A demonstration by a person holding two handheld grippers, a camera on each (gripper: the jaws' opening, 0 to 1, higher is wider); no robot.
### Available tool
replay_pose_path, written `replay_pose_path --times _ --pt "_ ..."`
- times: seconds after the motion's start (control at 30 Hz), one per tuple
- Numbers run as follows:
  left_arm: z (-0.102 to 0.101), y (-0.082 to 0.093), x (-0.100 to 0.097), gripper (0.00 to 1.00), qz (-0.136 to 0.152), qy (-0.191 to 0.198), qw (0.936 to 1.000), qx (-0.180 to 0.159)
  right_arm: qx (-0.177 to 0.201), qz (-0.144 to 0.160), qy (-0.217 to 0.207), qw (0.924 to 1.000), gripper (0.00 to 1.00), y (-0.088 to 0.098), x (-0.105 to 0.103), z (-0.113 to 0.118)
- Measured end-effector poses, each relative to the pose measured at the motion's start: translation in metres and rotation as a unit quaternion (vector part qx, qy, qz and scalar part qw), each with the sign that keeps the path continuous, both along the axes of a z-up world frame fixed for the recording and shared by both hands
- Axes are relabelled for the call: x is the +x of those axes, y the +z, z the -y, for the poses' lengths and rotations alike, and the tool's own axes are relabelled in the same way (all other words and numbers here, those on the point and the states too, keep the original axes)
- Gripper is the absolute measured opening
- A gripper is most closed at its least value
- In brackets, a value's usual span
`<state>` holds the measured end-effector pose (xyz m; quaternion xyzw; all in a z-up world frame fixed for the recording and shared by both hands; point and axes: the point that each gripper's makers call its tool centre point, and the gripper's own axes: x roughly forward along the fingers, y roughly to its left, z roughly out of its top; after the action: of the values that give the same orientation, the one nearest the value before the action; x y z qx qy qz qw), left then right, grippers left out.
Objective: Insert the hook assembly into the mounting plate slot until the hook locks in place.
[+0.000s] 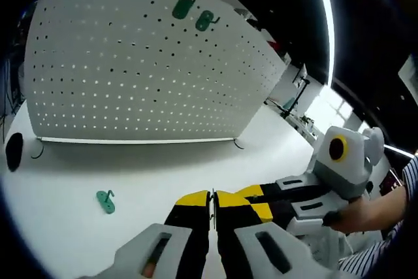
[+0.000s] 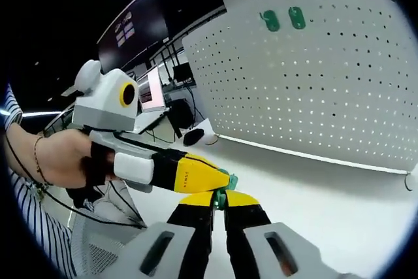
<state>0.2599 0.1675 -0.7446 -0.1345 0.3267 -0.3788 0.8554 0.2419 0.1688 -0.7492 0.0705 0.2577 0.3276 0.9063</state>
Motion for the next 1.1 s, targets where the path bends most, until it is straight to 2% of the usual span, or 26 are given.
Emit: replay_pose_path --times 0.17,0.23,0.27,0.3,0.33,0.43,0.57,0.77,0.9,0.97,1.1 --pt "-0.001 0.005 0.0 0.01 0.002 0.003 0.9999 -0.01 0.013 0.003 -0.006 0.9999 0.01 0.005 -0.001 -0.001" --pt "-0.003 0.006 0.0 0.01 0.004 0.004 0.9999 -0.013 0.041 -0.015 -0.013 0.9989 0.01 0.007 -0.001 -0.003" --pt "-0.004 0.007 0.001 0.01 -0.004 0.012 0.9995 -0.028 0.072 -0.033 -0.022 0.9966 0.01 0.008 -0.001 -0.003" --pt "-0.004 0.007 0.0 0.01 -0.011 0.015 0.9992 -0.037 0.086 -0.047 -0.027 0.9948 0.0 0.007 -0.001 -0.003" --pt "-0.006 0.006 0.0 0.02 -0.02 0.021 0.9986 -0.044 0.085 -0.048 -0.025 0.9949 0.0 0.007 -0.001 -0.003" --pt "-0.008 0.007 -0.002 0.02 -0.016 0.019 0.9988 -0.041 0.065 -0.034 -0.013 0.9972 0.0 0.008 -0.003 -0.007" --pt "-0.012 0.007 -0.003 0.02 -0.01 0.02 0.999 -0.039 0.09 -0.062 -0.018 0.9939 0.0 0.007 -0.004 -0.011" --pt "-0.018 0.007 -0.005 0.02 -0.012 0.026 0.9989 -0.037 0.071 -0.057 -0.004 0.9959 0.0 0.007 -0.006 -0.018" --pt "-0.02 0.009 -0.005 0.03 -0.008 0.021 0.9992 -0.034 0.075 -0.056 -0.005 0.9956 0.0 0.008 -0.006 -0.019" --pt "-0.021 0.01 -0.004 0.03 -0.001 0.019 0.9994 -0.03 0.076 -0.056 -0.005 0.9955 0.0 0.009 -0.006 -0.02" --pt "-0.026 0.013 -0.005 0.04 0.022 0.019 0.9996 -0.005 0.053 -0.036 0.007 0.9979 0.0 0.011 -0.006 -0.027"
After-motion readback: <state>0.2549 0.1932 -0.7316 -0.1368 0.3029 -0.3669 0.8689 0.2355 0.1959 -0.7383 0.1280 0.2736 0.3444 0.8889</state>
